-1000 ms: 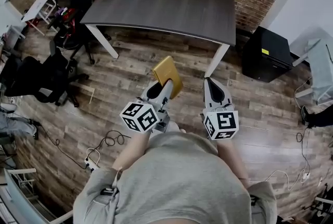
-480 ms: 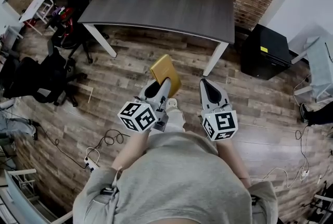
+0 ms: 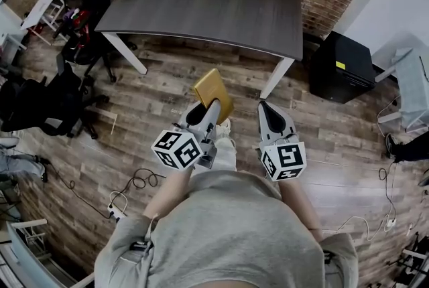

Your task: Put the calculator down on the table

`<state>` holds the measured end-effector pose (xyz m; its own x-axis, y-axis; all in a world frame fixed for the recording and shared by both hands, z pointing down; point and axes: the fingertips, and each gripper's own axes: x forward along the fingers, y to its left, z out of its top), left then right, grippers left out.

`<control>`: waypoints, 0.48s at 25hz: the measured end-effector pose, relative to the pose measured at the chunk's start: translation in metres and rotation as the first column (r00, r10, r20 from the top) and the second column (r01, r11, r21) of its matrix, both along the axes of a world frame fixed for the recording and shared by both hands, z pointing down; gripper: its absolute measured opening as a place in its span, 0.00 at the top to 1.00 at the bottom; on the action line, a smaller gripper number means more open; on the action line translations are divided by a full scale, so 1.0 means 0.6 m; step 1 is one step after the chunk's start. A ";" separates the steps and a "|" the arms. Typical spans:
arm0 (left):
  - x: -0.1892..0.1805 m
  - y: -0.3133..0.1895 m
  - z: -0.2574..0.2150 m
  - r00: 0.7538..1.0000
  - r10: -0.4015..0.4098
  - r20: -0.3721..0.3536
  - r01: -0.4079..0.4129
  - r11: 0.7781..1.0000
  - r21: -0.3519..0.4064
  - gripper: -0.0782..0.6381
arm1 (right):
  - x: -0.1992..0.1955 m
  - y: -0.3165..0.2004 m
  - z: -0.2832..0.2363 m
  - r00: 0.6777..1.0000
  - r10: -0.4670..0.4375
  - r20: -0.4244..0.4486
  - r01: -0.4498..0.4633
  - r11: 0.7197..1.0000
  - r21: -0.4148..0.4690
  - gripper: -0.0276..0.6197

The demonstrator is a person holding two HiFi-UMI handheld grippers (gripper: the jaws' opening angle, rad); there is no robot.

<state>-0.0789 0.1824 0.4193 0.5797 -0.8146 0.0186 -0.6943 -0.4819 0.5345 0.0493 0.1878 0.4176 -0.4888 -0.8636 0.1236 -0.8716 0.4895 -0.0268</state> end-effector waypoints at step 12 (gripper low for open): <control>0.006 -0.153 0.002 1.000 0.009 -0.012 -0.009 1.000 -0.009 0.77 | 0.006 -0.156 0.002 1.000 0.010 -0.011 -0.010 1.000 0.001 0.95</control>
<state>-0.0753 0.0904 0.4208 0.5871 -0.8093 0.0187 -0.6836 -0.4833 0.5470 0.0527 0.0943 0.4187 -0.4788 -0.8685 0.1283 -0.8766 0.4809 -0.0168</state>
